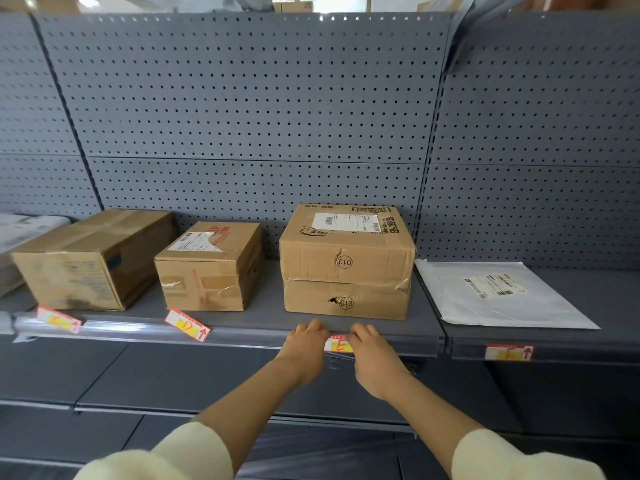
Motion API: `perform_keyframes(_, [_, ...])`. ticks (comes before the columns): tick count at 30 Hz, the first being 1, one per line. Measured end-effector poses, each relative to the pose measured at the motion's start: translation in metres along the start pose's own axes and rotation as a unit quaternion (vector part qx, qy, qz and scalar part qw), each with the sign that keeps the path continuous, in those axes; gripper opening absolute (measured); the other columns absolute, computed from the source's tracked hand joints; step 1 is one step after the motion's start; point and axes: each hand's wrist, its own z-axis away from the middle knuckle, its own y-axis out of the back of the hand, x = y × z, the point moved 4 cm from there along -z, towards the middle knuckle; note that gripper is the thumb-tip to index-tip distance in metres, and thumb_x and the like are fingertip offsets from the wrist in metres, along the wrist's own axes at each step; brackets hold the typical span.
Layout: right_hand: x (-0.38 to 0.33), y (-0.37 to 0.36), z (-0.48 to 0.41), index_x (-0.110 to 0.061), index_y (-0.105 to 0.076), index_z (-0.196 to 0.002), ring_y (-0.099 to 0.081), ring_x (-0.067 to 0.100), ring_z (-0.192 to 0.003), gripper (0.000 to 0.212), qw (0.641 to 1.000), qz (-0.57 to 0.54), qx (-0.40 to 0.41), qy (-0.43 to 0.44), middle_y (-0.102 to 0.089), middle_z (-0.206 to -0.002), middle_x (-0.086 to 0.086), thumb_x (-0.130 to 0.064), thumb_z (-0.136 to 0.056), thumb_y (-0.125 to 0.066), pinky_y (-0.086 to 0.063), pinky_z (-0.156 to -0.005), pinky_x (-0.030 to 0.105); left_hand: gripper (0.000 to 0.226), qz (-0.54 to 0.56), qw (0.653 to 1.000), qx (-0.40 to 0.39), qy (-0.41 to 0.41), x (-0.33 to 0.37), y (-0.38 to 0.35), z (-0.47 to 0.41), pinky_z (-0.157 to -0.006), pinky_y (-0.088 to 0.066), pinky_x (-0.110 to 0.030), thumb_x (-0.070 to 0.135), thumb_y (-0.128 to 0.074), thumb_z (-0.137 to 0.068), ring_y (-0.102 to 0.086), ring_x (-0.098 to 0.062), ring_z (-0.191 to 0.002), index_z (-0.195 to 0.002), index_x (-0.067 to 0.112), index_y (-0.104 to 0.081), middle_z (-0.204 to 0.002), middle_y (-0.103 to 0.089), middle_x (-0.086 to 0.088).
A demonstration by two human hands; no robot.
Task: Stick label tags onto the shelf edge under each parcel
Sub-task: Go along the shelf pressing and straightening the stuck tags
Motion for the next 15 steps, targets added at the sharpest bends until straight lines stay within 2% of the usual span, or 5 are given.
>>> perform_keyframes(6, [0.001,0.003,-0.002,-0.011,-0.046,-0.131,-0.041,0.024,-0.115,0.047,1.000,0.009,0.004,0.003,-0.043,-0.129,0.003,-0.004,-0.085,-0.056,-0.044,-0.095,0.035,0.049,0.013,1.000,-0.003,-0.002,-0.001,0.001,0.005,-0.105,-0.038,-0.041,0.010,-0.051,-0.091,-0.045,-0.031,-0.121,-0.139,0.015,-0.042,-0.134,-0.041,-0.010])
perform_keyframes(10, [-0.005,0.000,-0.001,-0.015,-0.051,-0.129,-0.042,0.021,-0.114,0.044,0.999,-0.013,0.047,0.005,-0.046,-0.125,0.000,-0.004,-0.086,-0.056,-0.042,-0.094,0.031,0.052,0.038,0.999,-0.001,0.021,-0.014,0.000,0.021,-0.108,-0.036,-0.042,0.009,-0.050,-0.090,-0.043,-0.032,-0.127,-0.140,0.013,-0.039,-0.138,-0.041,-0.011])
perform_keyframes(15, [-0.048,-0.010,-0.016,-0.017,-0.053,-0.128,-0.043,0.021,-0.116,0.042,0.995,-0.034,0.071,0.069,-0.048,-0.123,-0.001,-0.005,-0.088,-0.051,-0.040,-0.096,0.032,0.056,0.044,0.997,-0.007,0.059,-0.047,0.006,0.049,-0.111,-0.032,-0.042,0.010,-0.048,-0.091,-0.038,-0.031,-0.134,-0.145,0.014,-0.035,-0.146,-0.038,-0.011])
